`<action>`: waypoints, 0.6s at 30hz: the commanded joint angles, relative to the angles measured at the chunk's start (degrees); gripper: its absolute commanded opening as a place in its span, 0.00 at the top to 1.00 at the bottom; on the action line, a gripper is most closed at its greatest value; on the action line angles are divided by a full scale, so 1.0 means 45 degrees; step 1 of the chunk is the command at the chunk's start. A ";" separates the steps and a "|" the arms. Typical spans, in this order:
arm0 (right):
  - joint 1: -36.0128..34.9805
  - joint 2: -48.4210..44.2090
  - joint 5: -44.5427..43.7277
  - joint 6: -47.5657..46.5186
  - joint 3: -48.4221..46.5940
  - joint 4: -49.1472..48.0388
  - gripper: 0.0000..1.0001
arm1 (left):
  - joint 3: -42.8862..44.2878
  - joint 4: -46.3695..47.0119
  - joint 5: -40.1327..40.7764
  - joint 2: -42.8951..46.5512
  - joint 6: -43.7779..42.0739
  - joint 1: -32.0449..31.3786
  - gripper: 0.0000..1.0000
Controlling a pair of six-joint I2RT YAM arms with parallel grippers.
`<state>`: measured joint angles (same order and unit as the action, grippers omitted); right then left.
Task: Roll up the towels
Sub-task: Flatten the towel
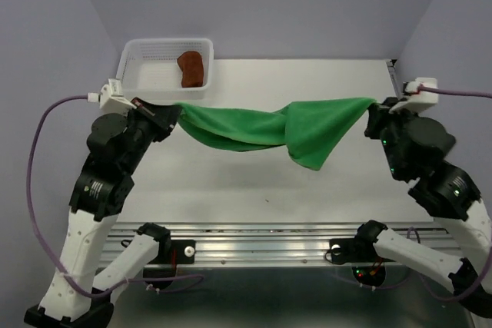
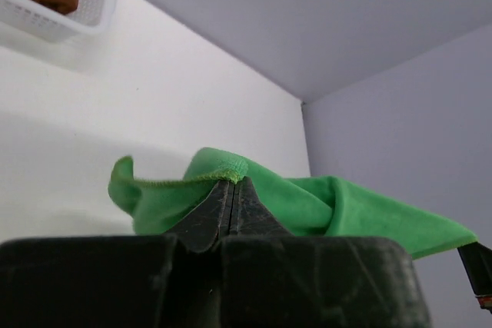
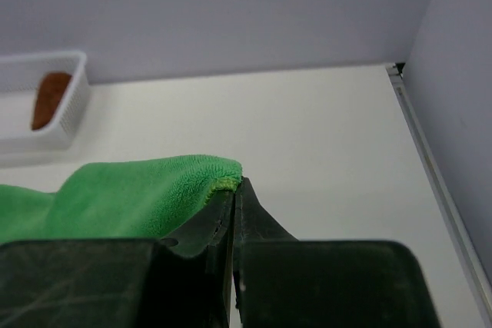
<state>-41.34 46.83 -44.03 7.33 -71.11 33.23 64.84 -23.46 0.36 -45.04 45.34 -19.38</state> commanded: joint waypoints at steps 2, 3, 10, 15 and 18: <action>-0.0110 -0.1732 0.0801 -0.0693 -0.2569 0.0231 0.99 | 0.1761 -0.2283 0.1167 0.1256 0.0353 0.0048 1.00; -0.0110 -0.1908 0.0684 -0.0615 -0.2905 0.0367 0.99 | 0.1918 -0.2557 0.1421 0.1471 0.0450 0.0067 1.00; -0.0110 -0.3316 -0.1562 0.0806 -0.3281 0.2315 0.99 | 0.1339 -0.4007 0.2774 0.3365 0.1582 0.0048 1.00; -0.0110 -0.2615 -0.3414 0.2372 -0.1195 0.3454 0.97 | -0.2293 -0.2621 0.1971 0.2939 0.1955 0.0048 1.00; -0.0110 -0.1270 -0.3615 0.3465 0.0856 0.3513 0.96 | -0.3995 -0.1644 0.2224 0.2120 0.1878 0.0048 1.00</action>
<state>-41.36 32.62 -55.02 15.49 -75.33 43.38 53.52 -34.98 9.45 -30.76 52.97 -19.38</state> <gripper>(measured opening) 0.039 0.021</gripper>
